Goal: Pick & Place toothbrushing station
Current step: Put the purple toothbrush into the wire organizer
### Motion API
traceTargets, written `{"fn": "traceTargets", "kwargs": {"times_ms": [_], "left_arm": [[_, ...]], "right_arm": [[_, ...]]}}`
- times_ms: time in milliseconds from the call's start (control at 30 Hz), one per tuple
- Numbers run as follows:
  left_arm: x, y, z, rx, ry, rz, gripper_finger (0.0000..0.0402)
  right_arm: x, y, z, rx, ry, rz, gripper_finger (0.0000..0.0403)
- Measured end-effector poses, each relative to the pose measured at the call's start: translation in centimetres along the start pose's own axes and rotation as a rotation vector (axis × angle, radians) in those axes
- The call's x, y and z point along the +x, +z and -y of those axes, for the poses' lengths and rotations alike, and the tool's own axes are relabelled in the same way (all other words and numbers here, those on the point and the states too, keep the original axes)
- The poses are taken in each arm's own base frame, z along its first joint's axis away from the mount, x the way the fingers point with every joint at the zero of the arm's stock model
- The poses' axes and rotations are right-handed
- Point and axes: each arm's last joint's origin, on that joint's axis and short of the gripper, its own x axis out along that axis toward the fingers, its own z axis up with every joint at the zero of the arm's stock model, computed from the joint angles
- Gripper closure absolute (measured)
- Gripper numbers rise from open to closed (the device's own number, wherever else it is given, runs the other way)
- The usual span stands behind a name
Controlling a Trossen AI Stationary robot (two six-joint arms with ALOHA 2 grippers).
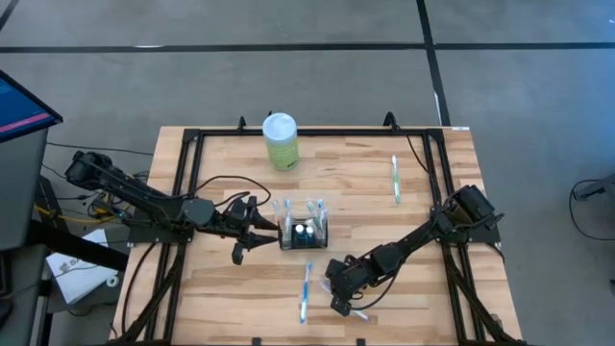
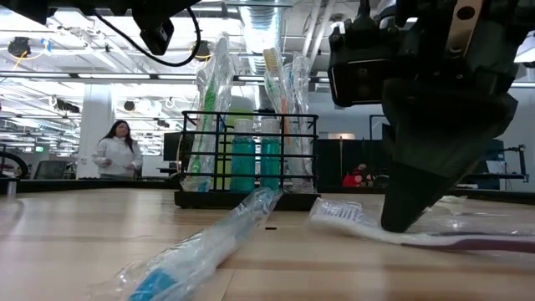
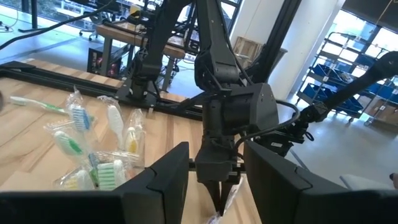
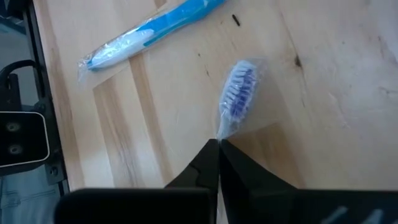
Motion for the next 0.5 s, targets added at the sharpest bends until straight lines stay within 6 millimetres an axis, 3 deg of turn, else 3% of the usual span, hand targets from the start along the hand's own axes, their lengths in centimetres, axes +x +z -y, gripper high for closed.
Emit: {"fn": "traceTargets", "kwargs": {"times_ms": [167,500], "left_arm": [[0.0,0.0,0.0,0.000,-0.001,0.000,0.0254],[0.0,0.0,0.0,0.000,-0.001,0.001,0.0254]], "right_arm": [[-0.2,0.4,-0.4,-0.022,-0.018,0.019,0.0403],[-1.7,2.7,-3.0,-0.132,-0.056,0.104,0.0403]]}}
